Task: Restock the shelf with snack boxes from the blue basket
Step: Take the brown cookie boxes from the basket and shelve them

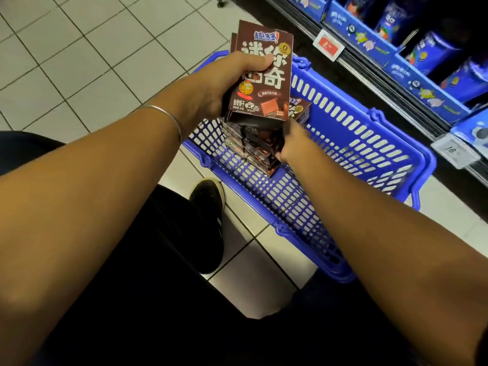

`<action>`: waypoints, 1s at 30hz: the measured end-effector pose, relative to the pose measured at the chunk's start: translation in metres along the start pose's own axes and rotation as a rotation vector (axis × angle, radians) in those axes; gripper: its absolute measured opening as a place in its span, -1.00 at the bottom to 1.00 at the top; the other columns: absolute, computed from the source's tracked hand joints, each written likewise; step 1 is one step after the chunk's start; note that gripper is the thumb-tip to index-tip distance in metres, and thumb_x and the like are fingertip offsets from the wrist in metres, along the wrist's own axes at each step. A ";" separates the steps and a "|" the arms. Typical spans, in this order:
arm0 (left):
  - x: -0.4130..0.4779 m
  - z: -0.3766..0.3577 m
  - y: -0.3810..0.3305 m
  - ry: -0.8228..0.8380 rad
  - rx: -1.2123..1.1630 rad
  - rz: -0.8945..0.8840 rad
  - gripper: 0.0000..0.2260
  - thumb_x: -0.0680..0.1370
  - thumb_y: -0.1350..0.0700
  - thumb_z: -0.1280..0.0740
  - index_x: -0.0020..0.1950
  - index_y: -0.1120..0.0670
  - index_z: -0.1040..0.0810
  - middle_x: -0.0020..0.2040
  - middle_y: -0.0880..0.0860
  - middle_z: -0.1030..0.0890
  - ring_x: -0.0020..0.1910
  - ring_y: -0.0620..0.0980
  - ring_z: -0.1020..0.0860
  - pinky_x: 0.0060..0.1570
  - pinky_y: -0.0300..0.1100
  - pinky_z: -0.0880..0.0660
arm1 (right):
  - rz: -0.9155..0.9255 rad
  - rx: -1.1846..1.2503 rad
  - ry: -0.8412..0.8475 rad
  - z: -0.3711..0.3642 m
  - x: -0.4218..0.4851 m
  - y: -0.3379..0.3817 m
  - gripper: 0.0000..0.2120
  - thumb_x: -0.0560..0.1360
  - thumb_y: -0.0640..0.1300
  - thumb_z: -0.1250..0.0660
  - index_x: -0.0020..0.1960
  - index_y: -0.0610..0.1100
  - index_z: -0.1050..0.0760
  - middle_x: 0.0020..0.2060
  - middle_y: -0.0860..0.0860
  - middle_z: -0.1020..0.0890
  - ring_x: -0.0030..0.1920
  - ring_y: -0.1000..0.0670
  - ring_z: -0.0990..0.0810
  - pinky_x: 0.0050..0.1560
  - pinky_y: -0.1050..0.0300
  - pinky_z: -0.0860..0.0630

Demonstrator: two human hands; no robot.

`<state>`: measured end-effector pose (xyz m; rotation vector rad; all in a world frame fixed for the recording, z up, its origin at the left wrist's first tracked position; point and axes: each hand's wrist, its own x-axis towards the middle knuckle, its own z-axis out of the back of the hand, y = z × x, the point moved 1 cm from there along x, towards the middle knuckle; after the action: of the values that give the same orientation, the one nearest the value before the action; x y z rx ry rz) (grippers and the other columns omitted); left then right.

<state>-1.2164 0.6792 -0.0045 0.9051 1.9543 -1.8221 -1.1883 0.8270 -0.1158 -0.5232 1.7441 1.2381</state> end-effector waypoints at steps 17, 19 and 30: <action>-0.006 -0.004 0.002 -0.036 -0.020 0.018 -0.56 0.56 -0.02 -0.52 0.35 0.16 -0.55 0.09 0.10 -0.78 0.03 0.09 -0.77 -0.07 -0.03 -0.70 | -0.023 0.039 0.129 0.005 0.004 -0.012 -0.61 0.43 -0.05 -0.52 0.20 -0.17 -0.60 0.02 -0.16 -0.73 0.04 -0.21 -0.73 0.03 -0.12 -0.69; -0.006 -0.004 0.002 -0.040 -0.021 0.019 -0.56 0.55 -0.03 -0.53 0.34 0.15 -0.56 0.09 0.10 -0.78 0.05 0.10 -0.77 -0.04 -0.02 -0.70 | -0.017 0.022 0.139 0.006 0.003 -0.012 -0.60 0.47 -0.03 -0.49 0.24 -0.18 -0.59 0.01 -0.18 -0.73 0.01 -0.23 -0.74 0.02 -0.13 -0.68; -0.011 0.002 -0.011 -0.087 -0.096 0.016 -0.67 0.58 0.00 -0.50 0.26 0.13 -0.59 0.03 0.10 -0.79 -0.03 0.09 -0.78 -0.17 -0.02 -0.70 | 0.091 -0.141 0.033 0.015 0.002 -0.005 -0.53 0.40 -0.25 -0.50 0.26 -0.18 -0.43 0.07 -0.14 -0.68 0.05 -0.14 -0.70 0.17 -0.14 -0.63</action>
<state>-1.2158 0.6749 0.0106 0.7952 1.9571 -1.7132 -1.1791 0.8386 -0.1209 -0.5535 1.7325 1.4313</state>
